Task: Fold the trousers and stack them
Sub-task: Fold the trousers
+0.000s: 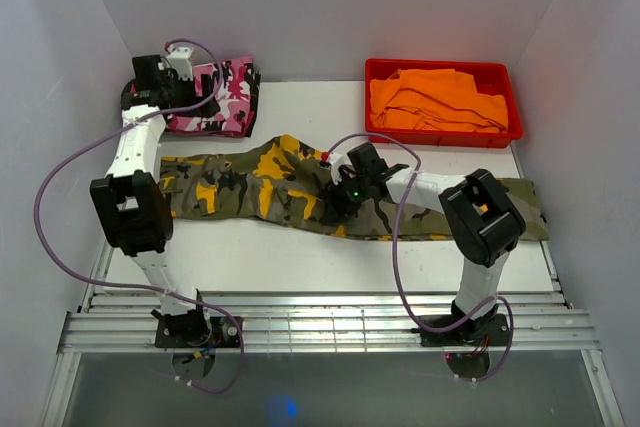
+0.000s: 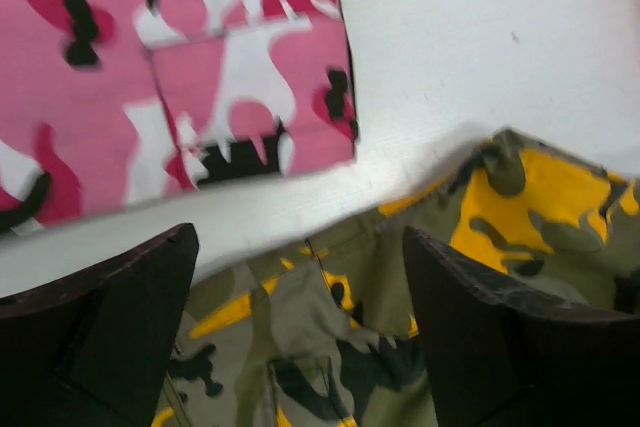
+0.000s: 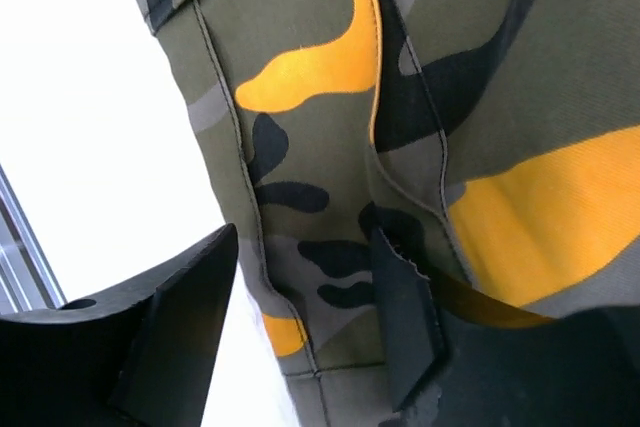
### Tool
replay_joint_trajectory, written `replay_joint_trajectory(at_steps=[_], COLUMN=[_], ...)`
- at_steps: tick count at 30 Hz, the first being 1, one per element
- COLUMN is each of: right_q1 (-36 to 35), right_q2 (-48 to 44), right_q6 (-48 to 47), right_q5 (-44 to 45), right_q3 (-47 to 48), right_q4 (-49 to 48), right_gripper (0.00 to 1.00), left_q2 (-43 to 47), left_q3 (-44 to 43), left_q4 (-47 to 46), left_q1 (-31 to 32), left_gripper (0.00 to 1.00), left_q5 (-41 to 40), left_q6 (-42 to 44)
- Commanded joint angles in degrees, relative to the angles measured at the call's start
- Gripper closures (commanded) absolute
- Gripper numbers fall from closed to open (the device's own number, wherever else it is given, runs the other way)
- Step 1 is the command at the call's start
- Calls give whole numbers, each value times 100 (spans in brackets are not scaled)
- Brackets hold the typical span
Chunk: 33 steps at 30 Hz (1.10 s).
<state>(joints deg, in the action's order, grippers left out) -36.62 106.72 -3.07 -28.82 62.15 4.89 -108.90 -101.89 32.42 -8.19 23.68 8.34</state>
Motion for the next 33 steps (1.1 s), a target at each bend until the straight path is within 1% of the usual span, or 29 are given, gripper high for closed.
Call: replay_joint_trajectory(at_steps=[1,2,3,4,5,6,7,9,10,13,16,17,18,19,20,22,23,24,26,27,28,29,31,33], right_q1=[329,427,523,707,796,875,989,1078,1096,1183,1315,1359,1394,1395,1395,1403,1412,1403,1403,1403,1412,1412,1395,1386], right_q2=[-352,-580,-669,-800,-828,-854,-837,-723,-548,-197,120,200,270,358,376,394,411,446,482,464,429,403,394,411], right_q6=[-456,-501,-562,-728,-843,-957,-1046,-1379,-1467,-1705,-1899,-1951,-2082,-2171,-2267,-2391,-2426,-2487,-2567,-2602,-2637,-2655,-2690,-2751], right_q5=[534,535,526,526,526,535,587,693,850,1113,1360,1370,1396,1492,1493,1598,1625,1669,1695,1678,1643,1625,1599,1599], right_q3=[-248,-230,-212,-125,-72,-19,16,25,17,-97,-238,-238,-221,-212,-212,-151,-116,-55,-28,-36,-89,-133,-194,-168], right_q4=[1242,1295,1470,1602,1734,2005,2121,2349,2516,2641,2579,2579,2579,2570,2587,2579,2640,2684,2746,2824,2834,2842,2860,2904], right_gripper=[36,31,30,28,22,19,17,16,16,17,17,17,18,19,23,23,29,34,38,38,37,38,37,37], left_q2=[833,966,1072,1177,1318,1354,1371,1337,1293,1249,1450,1512,1678,1818,1994,2476,2575,2619,2559,2506,2445,2331,2181,1848], left_q3=[1062,1370,1643,2124,2329,2505,2838,3112,3279,3543,3825,3912,3896,3852,3799,3554,3457,3247,3114,3087,3113,3174,3350,3412], left_q4=[387,414,422,423,414,431,423,475,519,607,686,852,984,1211,1274,1580,1705,1836,2293,2416,2583,2585,2550,2550], left_q1=[72,2,-155,-227,-288,-367,-377,-403,-438,-640,-860,-912,-1009,-1070,-1141,-1395,-1475,-1710,-1966,-2290,-2449,-2721,-2925,-3144], left_gripper=[10,13,22,27,30,35,37,44,50,55,61,64,64,61,48,32,22,19,16,16,16,15,15,14], left_q5=[85,67,66,40,5,-65,-126,-363,-390,-592,-698,-681,-594,-280,-155,83,206,277,478,601,733,874,1032,1339], left_q6=[282,282,291,282,282,282,343,388,423,414,493,624,730,844,1019,1196,1257,1406,1521,1678,1776,1855,1969,1952])
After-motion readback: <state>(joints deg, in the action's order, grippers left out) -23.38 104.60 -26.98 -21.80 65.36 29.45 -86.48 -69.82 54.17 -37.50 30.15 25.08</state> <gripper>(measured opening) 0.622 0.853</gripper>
